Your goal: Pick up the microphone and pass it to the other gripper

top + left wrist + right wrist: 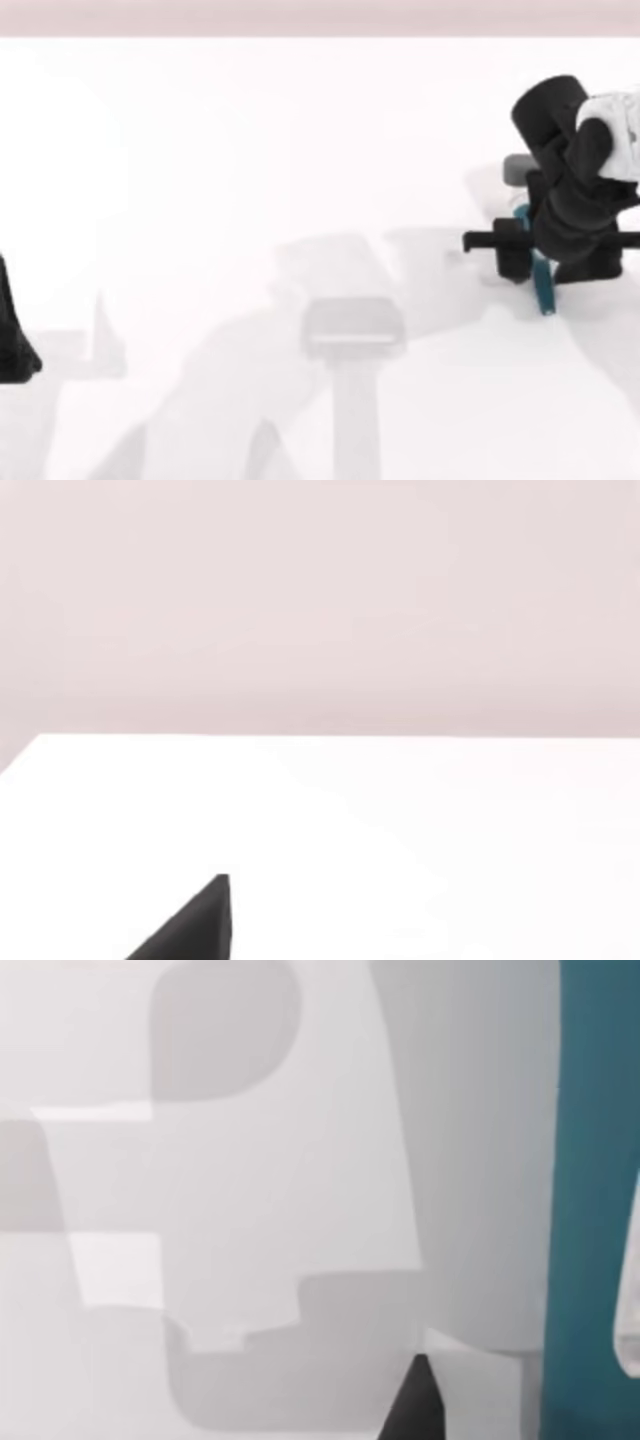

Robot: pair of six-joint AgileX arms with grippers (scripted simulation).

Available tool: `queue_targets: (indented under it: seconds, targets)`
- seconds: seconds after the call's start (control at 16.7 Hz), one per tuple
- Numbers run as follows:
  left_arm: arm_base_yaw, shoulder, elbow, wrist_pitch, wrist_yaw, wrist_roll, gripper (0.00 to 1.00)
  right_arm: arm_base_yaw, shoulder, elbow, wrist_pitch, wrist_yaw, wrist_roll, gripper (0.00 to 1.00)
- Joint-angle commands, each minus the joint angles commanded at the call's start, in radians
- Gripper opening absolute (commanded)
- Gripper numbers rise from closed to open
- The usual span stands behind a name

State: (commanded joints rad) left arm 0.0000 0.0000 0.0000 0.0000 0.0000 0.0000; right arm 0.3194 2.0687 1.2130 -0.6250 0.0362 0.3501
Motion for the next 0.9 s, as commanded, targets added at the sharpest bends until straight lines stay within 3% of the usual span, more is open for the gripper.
queue_targets:
  seconds: [0.24, 0.3, 0.48, 0.66, 0.9]
  targets:
    - [0.0, 0.0, 0.0, 0.0, 0.0, 0.0, 1.0, 0.0, 0.0, 0.0, 0.0, 0.0, 0.0, 0.0]
    - [0.0, 0.0, 0.0, 0.0, 0.0, 0.0, 1.0, 0.001, -0.06, 0.026, -0.025, 0.019, -0.011, 0.0]
    - [0.0, 0.0, 0.0, 0.0, 0.0, 0.0, 1.0, 0.003, -0.065, 0.02, 0.007, 0.005, -0.019, 0.0]
    - [0.0, 0.0, 0.0, 0.0, 0.0, 0.0, 1.0, 0.003, -0.088, -0.006, 0.128, -0.042, -0.047, 0.0]
    - [0.0, 0.0, 0.0, 0.0, 0.0, 0.0, 1.0, 0.0, -0.147, -0.078, 0.416, -0.145, -0.106, 0.0]
